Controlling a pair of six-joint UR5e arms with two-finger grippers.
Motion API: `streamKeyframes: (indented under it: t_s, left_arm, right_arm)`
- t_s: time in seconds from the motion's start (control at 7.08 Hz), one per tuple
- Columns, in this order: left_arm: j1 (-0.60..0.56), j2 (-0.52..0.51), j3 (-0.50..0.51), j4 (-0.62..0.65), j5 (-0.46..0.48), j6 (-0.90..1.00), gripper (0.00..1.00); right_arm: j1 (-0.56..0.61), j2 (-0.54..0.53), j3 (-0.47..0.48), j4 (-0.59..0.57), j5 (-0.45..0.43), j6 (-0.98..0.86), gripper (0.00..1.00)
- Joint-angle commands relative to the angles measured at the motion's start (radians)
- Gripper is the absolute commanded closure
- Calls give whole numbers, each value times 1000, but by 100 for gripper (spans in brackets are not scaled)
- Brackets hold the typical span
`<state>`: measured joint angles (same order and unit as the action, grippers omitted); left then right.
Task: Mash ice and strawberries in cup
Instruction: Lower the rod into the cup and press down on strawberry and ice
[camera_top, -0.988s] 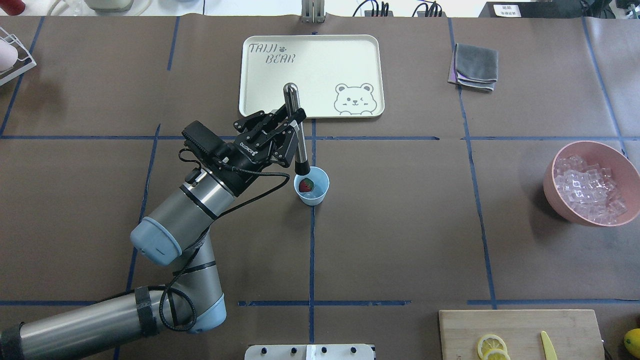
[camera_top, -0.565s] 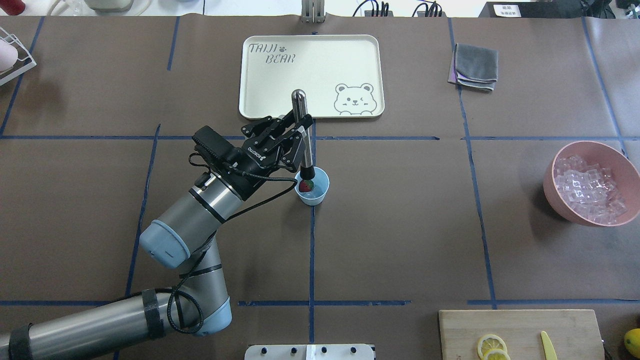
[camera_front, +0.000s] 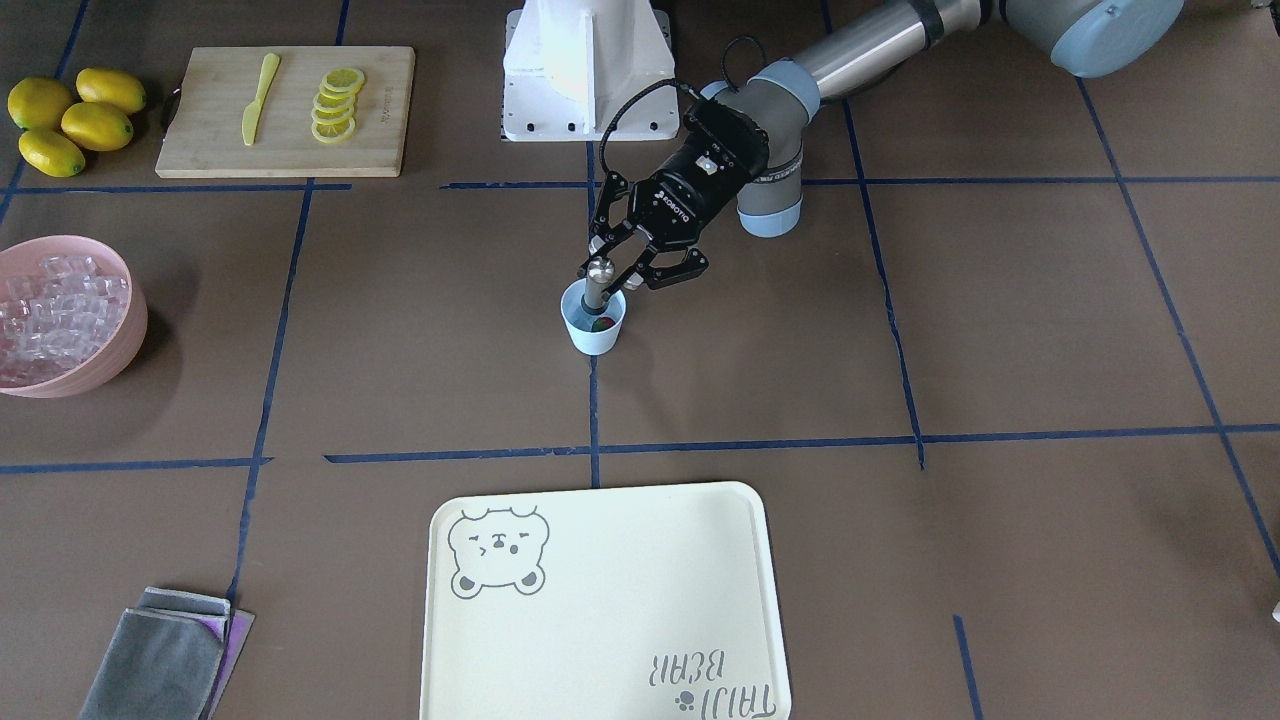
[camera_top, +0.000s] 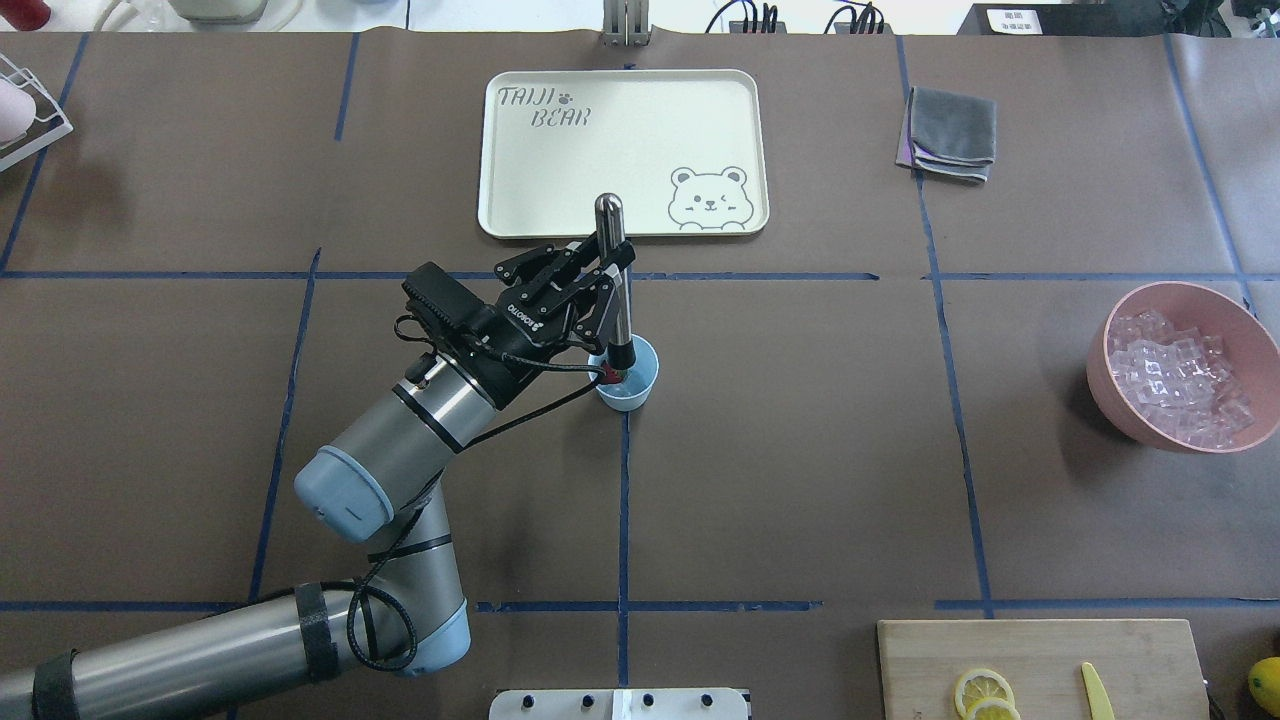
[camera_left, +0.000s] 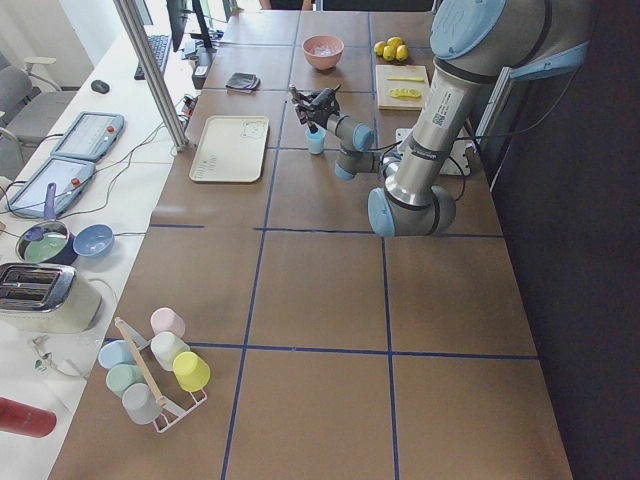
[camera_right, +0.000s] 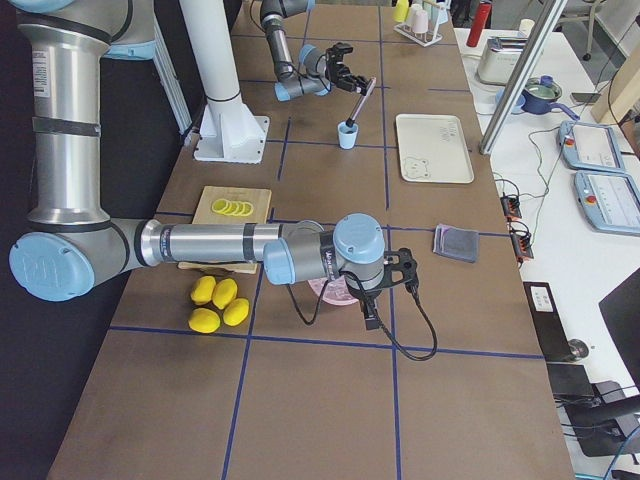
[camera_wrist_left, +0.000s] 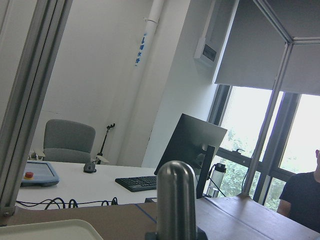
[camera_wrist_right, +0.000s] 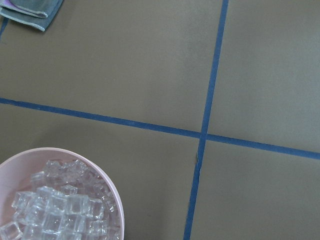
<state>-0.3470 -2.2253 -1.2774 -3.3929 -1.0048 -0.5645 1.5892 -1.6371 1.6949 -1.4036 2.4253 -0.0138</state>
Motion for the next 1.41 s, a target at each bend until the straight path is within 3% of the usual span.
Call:
streamKeyframes:
  t_s: [0.0,1.27]
  left_arm:
    - [2,-2,25,-3,0,0,100]
    - [25,-7,64,-6,0,-2,100]
  right_arm:
    - [0,2,-1,0,0,-2,1]
    - [0,3,-3,0,0,-2,1]
